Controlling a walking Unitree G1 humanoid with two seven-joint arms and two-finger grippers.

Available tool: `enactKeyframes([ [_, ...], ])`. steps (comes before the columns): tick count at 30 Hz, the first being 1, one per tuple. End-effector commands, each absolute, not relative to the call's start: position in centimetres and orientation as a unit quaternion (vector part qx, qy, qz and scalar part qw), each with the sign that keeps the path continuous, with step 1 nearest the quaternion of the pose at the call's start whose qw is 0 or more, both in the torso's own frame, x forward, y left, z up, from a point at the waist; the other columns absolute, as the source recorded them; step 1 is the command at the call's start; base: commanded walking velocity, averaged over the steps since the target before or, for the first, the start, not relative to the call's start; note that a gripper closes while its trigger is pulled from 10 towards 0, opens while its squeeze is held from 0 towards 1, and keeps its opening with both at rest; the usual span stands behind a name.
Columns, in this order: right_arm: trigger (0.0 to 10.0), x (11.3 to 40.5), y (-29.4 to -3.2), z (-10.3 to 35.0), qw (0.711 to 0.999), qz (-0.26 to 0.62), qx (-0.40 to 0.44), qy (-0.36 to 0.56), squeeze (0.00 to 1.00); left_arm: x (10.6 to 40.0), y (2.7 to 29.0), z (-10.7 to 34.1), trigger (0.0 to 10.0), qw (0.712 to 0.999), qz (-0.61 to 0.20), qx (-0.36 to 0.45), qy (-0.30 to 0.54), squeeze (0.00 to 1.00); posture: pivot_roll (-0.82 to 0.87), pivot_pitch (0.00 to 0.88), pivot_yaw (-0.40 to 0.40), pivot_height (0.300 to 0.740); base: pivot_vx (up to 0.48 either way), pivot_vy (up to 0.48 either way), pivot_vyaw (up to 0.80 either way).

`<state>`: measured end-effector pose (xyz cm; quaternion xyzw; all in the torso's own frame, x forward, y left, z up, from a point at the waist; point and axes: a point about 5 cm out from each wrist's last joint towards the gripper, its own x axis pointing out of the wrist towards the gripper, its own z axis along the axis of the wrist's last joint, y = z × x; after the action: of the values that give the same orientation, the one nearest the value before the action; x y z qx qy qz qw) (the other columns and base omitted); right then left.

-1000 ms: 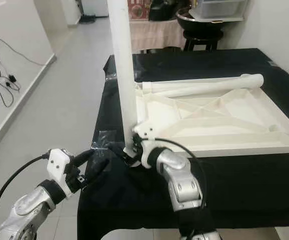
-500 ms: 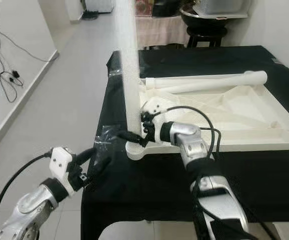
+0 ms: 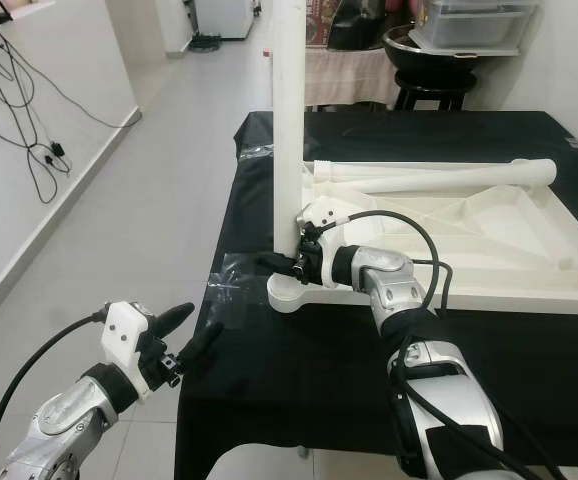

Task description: Building children table

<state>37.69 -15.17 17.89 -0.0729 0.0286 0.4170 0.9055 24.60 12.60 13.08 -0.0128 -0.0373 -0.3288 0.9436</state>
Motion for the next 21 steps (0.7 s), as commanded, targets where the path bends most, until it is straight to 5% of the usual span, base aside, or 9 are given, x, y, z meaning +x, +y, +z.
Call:
enactKeyframes([
  [1, 0.0, 37.3, -15.7, 16.9, 0.938, 0.341, -0.058, 0.028, 0.00, 24.4, 12.7, 12.7, 10.0, 0.945, -0.326, -0.017, -0.031, 0.00, -0.08, 0.100, -0.012, 0.740, 0.000, 0.000, 0.00],
  [4, 0.0, 32.7, -10.2, 13.5, 0.969, 0.246, 0.003, 0.019, 0.00, 24.4, 12.9, 12.7, 10.0, 0.945, -0.325, -0.017, -0.032, 0.00, -0.09, 0.109, -0.005, 0.740, 0.000, 0.000, 0.00],
  [6, 0.0, 31.6, -9.3, 13.2, 0.972, 0.235, 0.020, 0.018, 0.00, 24.4, 13.0, 12.8, 10.0, 0.945, -0.324, -0.017, -0.032, 0.00, -0.09, 0.109, -0.005, 0.740, 0.000, 0.000, 0.00],
  [7, 0.0, 31.1, -8.5, 14.5, 0.963, 0.251, -0.095, -0.029, 0.00, 24.5, 13.0, 12.7, 10.0, 0.945, -0.324, -0.016, -0.032, 0.00, -0.11, 0.110, 0.014, 0.740, 0.000, 0.000, 0.00],
  [17, 0.0, 33.2, -9.8, 14.1, 0.960, 0.268, -0.079, 0.005, 0.00, 25.1, 13.0, 12.8, 10.0, 0.946, -0.320, -0.017, -0.038, 0.00, -0.11, 0.095, 0.004, 0.740, 0.000, 0.000, 0.00],
  [18, 10.0, 33.2, -10.0, 14.3, 0.965, 0.254, -0.064, 0.009, 0.00, 25.1, 13.0, 12.8, 10.0, 0.948, -0.315, -0.017, -0.039, 0.00, -0.11, 0.091, 0.002, 0.740, 0.000, 0.000, 0.00],
  [19, 10.0, 33.2, -10.0, 14.3, 0.965, 0.254, -0.064, 0.009, 0.00, 25.1, 13.0, 12.8, 10.0, 0.948, -0.315, -0.017, -0.039, 0.00, -0.11, 0.091, 0.002, 0.740, 0.000, 0.000, 0.00],
  [20, 10.0, 32.6, -10.3, 15.5, 0.966, 0.259, -0.006, 0.010, 1.00, 25.1, 12.9, 12.9, 10.0, 0.949, -0.313, -0.016, -0.041, 0.00, -0.11, 0.094, 0.003, 0.740, 0.000, 0.000, 0.00],
  [21, 10.0, 32.6, -10.3, 15.5, 0.966, 0.259, -0.006, 0.010, 1.00, 25.1, 12.9, 12.9, 10.0, 0.949, -0.313, -0.016, -0.041, 0.00, -0.11, 0.094, 0.003, 0.740, 0.000, 0.000, 0.00],
])
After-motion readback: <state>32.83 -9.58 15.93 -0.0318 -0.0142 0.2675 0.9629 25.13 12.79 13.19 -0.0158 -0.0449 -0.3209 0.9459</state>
